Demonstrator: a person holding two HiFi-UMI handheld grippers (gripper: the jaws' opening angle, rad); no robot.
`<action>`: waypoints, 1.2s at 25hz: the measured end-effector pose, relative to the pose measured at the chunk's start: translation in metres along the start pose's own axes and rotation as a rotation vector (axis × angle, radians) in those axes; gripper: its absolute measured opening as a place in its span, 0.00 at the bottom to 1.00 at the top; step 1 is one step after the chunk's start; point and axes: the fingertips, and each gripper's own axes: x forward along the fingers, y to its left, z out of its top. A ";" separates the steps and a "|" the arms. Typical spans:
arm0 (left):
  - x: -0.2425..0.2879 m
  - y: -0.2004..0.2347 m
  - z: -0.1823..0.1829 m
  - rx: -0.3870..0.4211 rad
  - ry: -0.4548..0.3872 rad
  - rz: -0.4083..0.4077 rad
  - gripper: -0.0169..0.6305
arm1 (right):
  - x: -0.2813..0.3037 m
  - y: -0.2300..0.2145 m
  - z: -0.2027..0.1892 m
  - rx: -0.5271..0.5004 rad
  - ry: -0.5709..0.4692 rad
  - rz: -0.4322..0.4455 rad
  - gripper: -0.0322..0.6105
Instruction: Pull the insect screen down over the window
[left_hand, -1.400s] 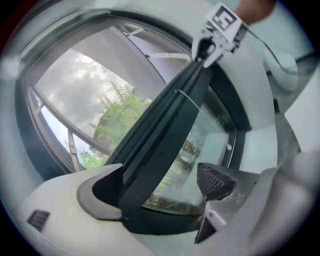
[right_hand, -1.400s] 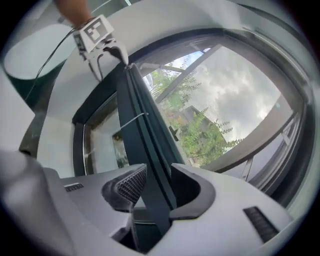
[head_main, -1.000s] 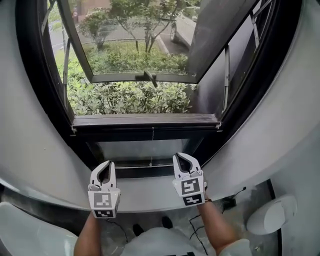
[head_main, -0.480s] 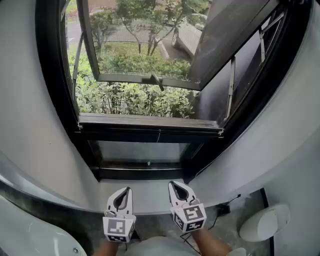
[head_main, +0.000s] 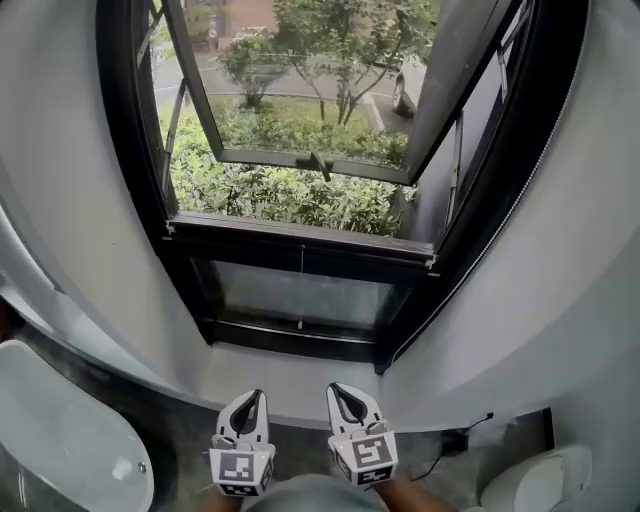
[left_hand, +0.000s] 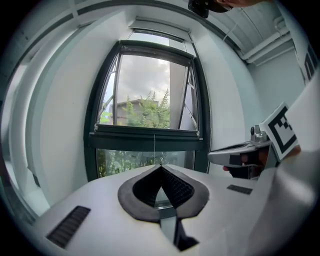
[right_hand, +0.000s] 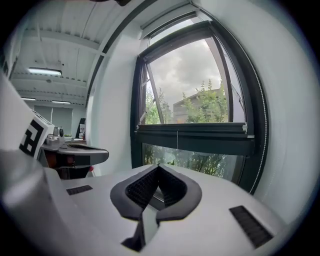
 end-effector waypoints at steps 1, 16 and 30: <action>-0.008 -0.012 -0.002 0.004 0.001 0.021 0.05 | -0.010 -0.003 -0.004 -0.003 -0.004 0.017 0.06; -0.121 -0.068 -0.007 0.094 0.017 0.243 0.05 | -0.102 0.042 -0.014 0.006 -0.039 0.214 0.06; -0.268 -0.023 -0.025 0.112 0.011 0.250 0.05 | -0.168 0.178 -0.002 0.076 -0.092 0.154 0.06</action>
